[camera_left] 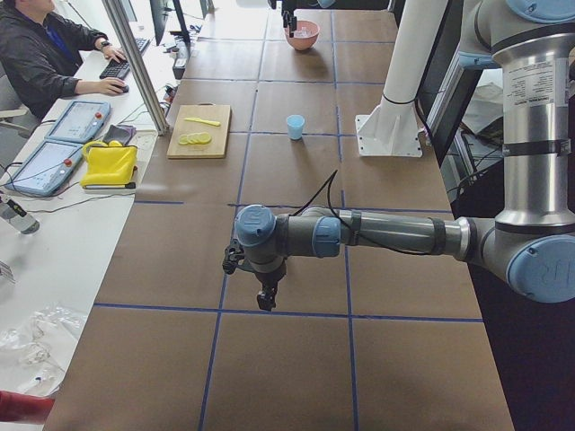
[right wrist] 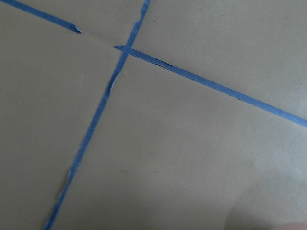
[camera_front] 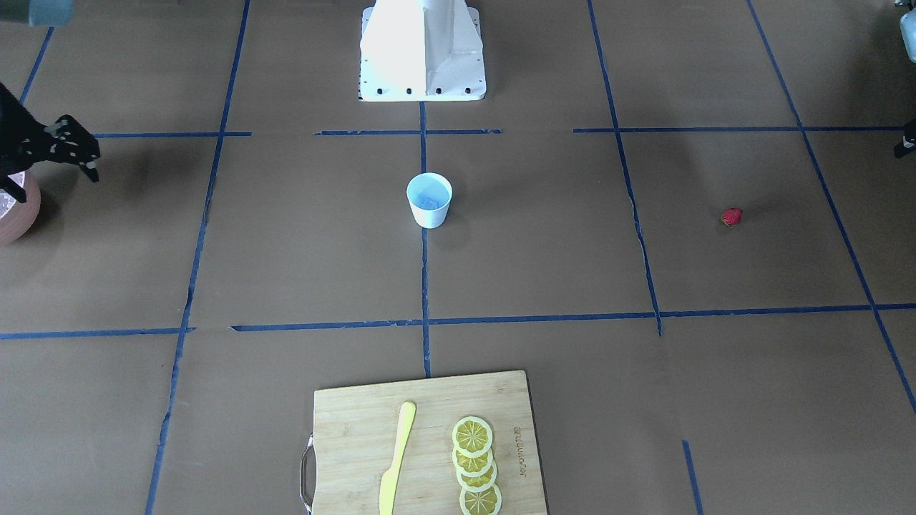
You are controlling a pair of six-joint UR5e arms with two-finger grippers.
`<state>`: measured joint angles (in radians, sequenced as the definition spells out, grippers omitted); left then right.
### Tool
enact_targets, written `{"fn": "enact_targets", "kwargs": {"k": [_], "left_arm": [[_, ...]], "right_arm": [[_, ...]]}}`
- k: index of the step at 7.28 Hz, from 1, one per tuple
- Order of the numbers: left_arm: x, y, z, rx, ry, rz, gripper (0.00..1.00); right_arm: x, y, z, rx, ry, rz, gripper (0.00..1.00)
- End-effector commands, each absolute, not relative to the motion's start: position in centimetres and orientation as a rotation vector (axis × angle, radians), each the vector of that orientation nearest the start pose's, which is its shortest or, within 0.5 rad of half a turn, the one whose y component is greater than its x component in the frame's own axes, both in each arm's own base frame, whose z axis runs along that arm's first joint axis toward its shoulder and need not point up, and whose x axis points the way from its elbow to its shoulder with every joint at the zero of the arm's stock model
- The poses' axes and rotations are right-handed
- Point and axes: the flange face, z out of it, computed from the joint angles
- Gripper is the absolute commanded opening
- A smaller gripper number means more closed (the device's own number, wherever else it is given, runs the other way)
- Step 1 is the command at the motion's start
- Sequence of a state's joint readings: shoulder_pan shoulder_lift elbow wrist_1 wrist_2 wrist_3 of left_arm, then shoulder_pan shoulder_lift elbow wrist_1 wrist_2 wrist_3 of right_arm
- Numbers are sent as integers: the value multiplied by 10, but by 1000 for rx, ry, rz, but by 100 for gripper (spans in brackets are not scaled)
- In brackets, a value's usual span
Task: Put ice and strawberries in cup
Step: 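Move the empty right gripper back toward the pink bowl, then grasp a third ice cube from the pink bowl with the right gripper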
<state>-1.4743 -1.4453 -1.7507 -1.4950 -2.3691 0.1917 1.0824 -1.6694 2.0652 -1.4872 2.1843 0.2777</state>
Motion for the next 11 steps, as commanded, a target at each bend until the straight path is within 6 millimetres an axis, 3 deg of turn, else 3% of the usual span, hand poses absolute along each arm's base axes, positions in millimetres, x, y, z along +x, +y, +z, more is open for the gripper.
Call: {"fn": "enact_targets", "kwargs": {"k": [1, 2, 5, 6, 8, 11], "left_arm": [[-20, -440, 634, 18, 800, 264, 100], [-20, -440, 634, 18, 800, 264, 100], [-19, -441, 632, 22, 802, 266, 100], [-19, -441, 632, 24, 802, 267, 100], [-19, -441, 632, 24, 802, 267, 100], [-15, -441, 632, 18, 802, 275, 100]], "right_arm": [[-82, -399, 551, 228, -727, -392, 98], [-64, -393, 582, 225, -707, -419, 97], [-56, -384, 634, 181, -686, -418, 93], [-54, -382, 674, 207, -675, -417, 93], [-52, -376, 680, 242, -694, -331, 90], [-51, -360, 670, 238, -705, -335, 83]]}}
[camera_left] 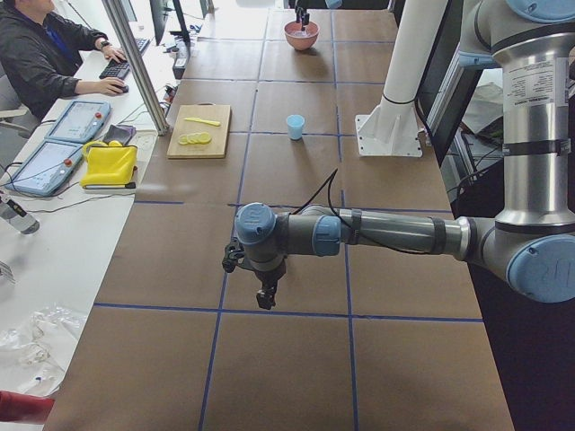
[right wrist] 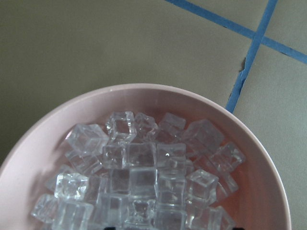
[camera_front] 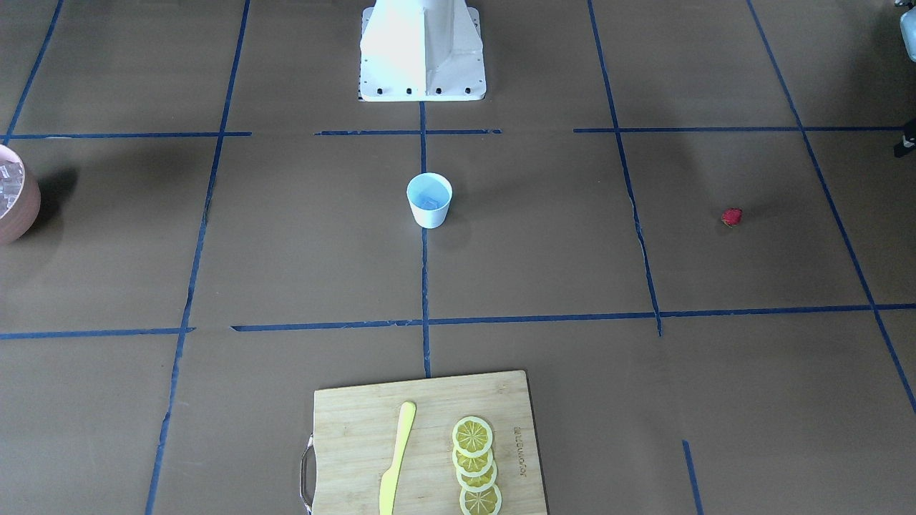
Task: Put ice and strawberries in cup
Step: 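Grasp a third ice cube from the pink bowl with the right gripper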
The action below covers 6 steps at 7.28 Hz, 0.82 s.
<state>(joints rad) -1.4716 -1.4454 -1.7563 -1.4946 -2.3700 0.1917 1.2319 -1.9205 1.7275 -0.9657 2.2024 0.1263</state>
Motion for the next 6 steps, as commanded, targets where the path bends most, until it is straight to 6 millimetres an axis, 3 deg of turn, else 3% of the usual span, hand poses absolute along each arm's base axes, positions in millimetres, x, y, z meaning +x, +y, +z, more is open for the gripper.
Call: {"fn": "enact_targets", "kwargs": {"k": [1, 4, 5, 6], "left_arm": [[-15, -441, 632, 18, 802, 276, 100], [-15, -442, 632, 19, 802, 277, 100], [-15, -442, 632, 19, 802, 277, 100], [-15, -442, 631, 21, 802, 277, 100]], "right_arm": [[-55, -356, 673, 226, -704, -350, 80], [-67, -354, 675, 213, -700, -381, 76], [-66, -353, 675, 213, -700, -382, 62], [-67, -354, 674, 216, -700, -387, 39]]}}
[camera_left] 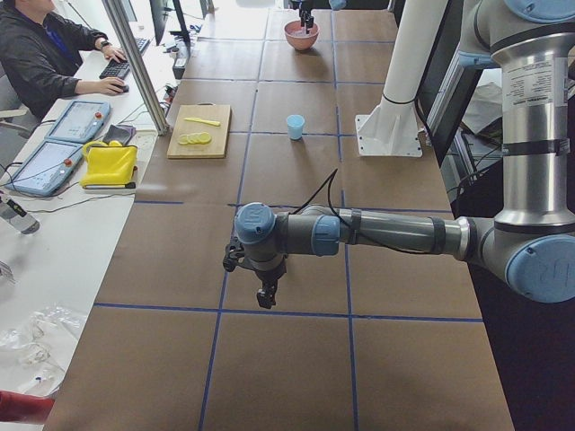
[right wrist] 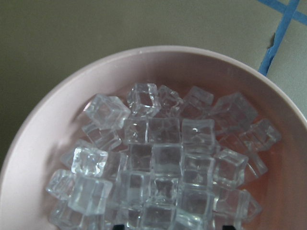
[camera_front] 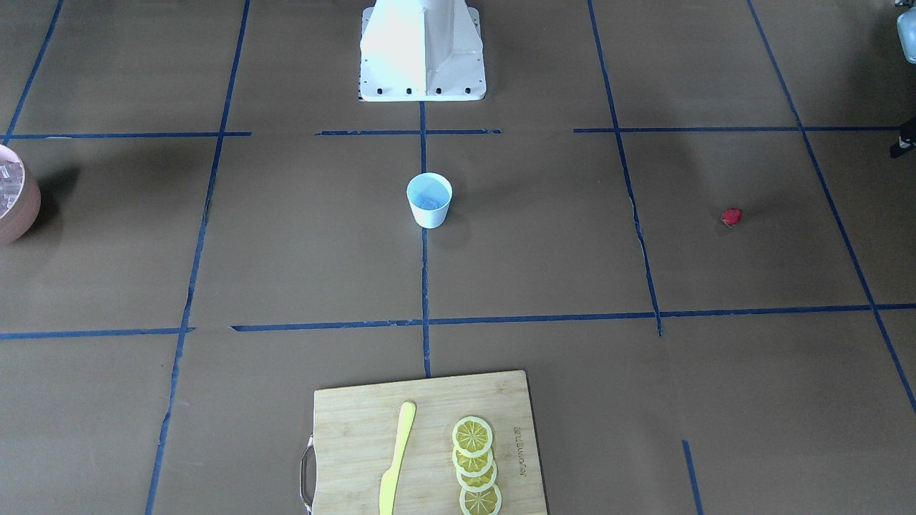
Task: Put ice and strawberries in cup
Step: 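Grasp a third ice cube from the pink bowl with the right gripper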
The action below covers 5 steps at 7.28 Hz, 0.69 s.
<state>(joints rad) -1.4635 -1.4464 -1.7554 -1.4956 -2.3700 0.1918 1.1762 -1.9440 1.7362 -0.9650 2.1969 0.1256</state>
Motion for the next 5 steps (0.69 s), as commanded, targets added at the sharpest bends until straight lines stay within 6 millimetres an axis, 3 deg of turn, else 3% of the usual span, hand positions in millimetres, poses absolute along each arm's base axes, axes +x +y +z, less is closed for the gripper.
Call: {"fn": "enact_targets", "kwargs": {"k": [1, 2, 4, 5], "left_arm": [[-15, -441, 632, 19, 802, 277, 100], [-15, -441, 631, 21, 802, 277, 100], [-15, -441, 630, 22, 802, 278, 100], [-15, -442, 629, 24, 802, 279, 100]], "right_arm": [[-66, -354, 674, 217, -701, -389, 21], [-66, -354, 674, 217, -701, -389, 8], [-66, -356, 661, 239, -716, -395, 0], [-64, -366, 641, 278, -723, -389, 0]]}}
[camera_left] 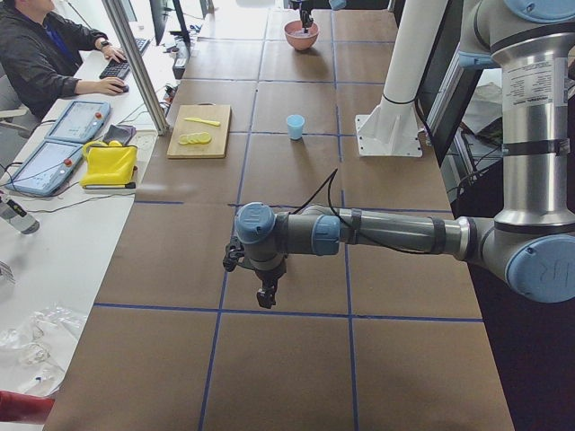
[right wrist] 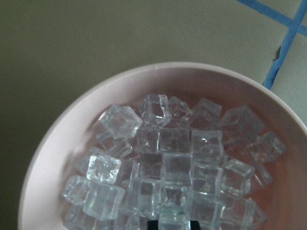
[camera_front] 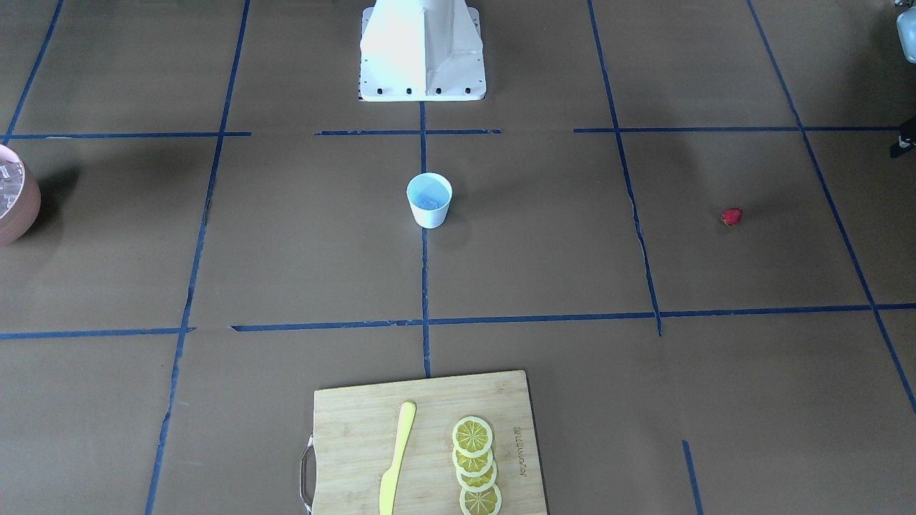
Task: Put ice and strawberries in cup
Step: 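Grasp a third ice cube from the pink bowl with the right gripper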
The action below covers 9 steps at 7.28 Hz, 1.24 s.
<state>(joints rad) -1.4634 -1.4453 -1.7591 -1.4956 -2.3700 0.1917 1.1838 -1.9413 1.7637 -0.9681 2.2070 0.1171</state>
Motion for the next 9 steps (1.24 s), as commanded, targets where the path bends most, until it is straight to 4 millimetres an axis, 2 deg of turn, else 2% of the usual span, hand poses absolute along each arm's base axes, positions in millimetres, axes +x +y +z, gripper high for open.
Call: {"fn": "enact_targets", "kwargs": {"k": [1, 2, 3, 4, 6, 7, 9], "left_arm": [[-15, -441, 630, 22, 802, 278, 100], [-15, -441, 630, 22, 802, 278, 100], [-15, -441, 631, 19, 802, 277, 100], [-15, -441, 633, 15, 800, 275, 100], [-15, -441, 629, 25, 800, 279, 100], [-15, -441, 629, 26, 800, 280, 100], [-15, -441, 633, 18, 802, 278, 100]], "right_arm": [[-56, -377, 622, 326, -726, -370, 0], [-59, -393, 592, 354, -741, -358, 0], [-67, -426, 552, 316, -744, -338, 0], [-79, -465, 503, 256, -734, -318, 0], [-100, -509, 418, 195, -729, -301, 0], [-136, -517, 373, 172, -750, -275, 0], [-256, -512, 283, 99, -825, -176, 0]]}}
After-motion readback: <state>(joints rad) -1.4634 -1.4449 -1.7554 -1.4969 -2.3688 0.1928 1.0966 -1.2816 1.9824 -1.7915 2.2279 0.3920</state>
